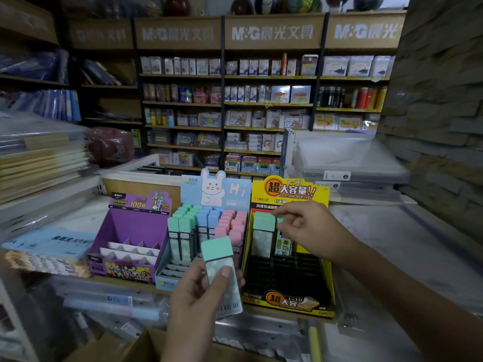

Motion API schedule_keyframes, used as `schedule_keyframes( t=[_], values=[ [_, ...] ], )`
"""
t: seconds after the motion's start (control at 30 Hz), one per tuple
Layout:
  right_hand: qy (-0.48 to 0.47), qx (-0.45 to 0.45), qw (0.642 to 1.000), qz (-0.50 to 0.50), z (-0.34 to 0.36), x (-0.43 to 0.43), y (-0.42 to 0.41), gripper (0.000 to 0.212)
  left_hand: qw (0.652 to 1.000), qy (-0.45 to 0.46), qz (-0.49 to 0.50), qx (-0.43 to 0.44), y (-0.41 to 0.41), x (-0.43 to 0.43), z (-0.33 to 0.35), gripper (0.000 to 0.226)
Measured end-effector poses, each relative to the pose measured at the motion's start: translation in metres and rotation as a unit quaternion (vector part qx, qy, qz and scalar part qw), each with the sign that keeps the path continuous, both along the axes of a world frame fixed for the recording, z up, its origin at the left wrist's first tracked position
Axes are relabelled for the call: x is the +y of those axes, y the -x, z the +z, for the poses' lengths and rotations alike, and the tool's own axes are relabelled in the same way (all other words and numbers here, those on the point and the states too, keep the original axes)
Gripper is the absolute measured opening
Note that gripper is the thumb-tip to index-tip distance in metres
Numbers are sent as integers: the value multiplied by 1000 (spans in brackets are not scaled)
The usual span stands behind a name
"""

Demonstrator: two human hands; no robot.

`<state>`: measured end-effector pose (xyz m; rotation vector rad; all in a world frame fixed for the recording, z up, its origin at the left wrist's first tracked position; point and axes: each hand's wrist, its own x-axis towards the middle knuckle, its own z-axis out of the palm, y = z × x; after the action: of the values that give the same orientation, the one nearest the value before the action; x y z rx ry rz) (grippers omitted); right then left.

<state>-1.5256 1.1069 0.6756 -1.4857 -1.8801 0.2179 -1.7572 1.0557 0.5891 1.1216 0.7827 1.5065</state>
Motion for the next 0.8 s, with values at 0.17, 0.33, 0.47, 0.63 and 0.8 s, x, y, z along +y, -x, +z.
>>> schedule_keyframes(
  t=[0.17,0.33,0.47,0.63,0.8],
  values=[
    [-61,16,998,-22,12,-35,-19,11,993,-76,-49,71,-3,11,28,25],
    [-108,-52,988,-101,1,-66,-48,20,979,-130,-67,139,-13,33,55,17],
    [-99,-82,982,-137,-15,-84,-63,24,965,-172,-59,187,-22,55,76,25],
    [-97,-117,980,-125,-34,-87,-64,25,943,-197,-64,260,-29,77,91,23],
    [-121,-102,978,-138,-47,-89,-64,23,907,-223,-73,350,-36,96,97,25]
  ],
)
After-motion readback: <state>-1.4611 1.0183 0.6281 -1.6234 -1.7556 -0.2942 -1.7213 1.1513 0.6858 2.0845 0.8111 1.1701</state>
